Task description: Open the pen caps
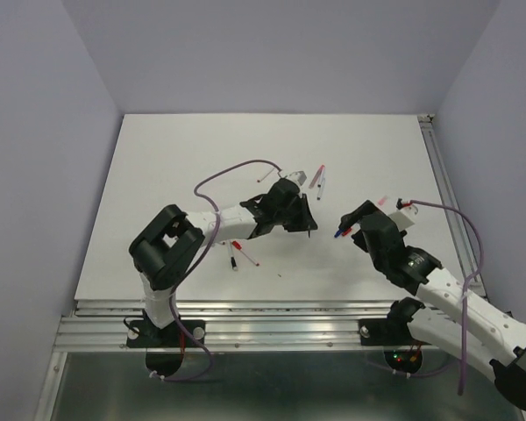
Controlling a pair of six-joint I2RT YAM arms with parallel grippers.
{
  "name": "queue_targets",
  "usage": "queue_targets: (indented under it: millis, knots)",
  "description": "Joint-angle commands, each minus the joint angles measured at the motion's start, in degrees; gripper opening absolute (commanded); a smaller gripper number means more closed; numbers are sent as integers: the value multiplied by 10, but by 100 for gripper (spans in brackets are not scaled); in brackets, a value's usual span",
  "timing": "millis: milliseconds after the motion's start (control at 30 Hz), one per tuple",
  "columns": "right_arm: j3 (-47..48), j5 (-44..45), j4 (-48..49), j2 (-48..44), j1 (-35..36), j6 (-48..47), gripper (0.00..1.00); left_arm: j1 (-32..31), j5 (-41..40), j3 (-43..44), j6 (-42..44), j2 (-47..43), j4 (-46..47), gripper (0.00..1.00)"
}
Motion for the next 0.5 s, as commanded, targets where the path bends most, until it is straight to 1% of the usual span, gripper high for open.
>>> queue_targets:
  millis: [0,167,233,300,367,400,467]
  knots:
    - [-6,63,-55,-33,-3,43,100,-16,1,87,23,58,-29,0]
    - [-13,53,-42,-57,-3,26,100,-28,-16,165,30,119,-68,0]
    - [-18,47,-36,-64,-4,22,100,-29,-16,181,30,138,-77,4]
    - [-19,44,-34,-67,-3,20,100,-30,-19,188,30,149,-81,6]
    - [-18,39,-35,-70,-3,18,100,-31,-23,196,30,154,-87,15]
    - [-17,38,-34,-71,-2,17,100,-32,-25,199,31,159,-89,24]
    - [-18,34,-32,-73,-3,18,100,-33,-27,203,31,163,-94,25]
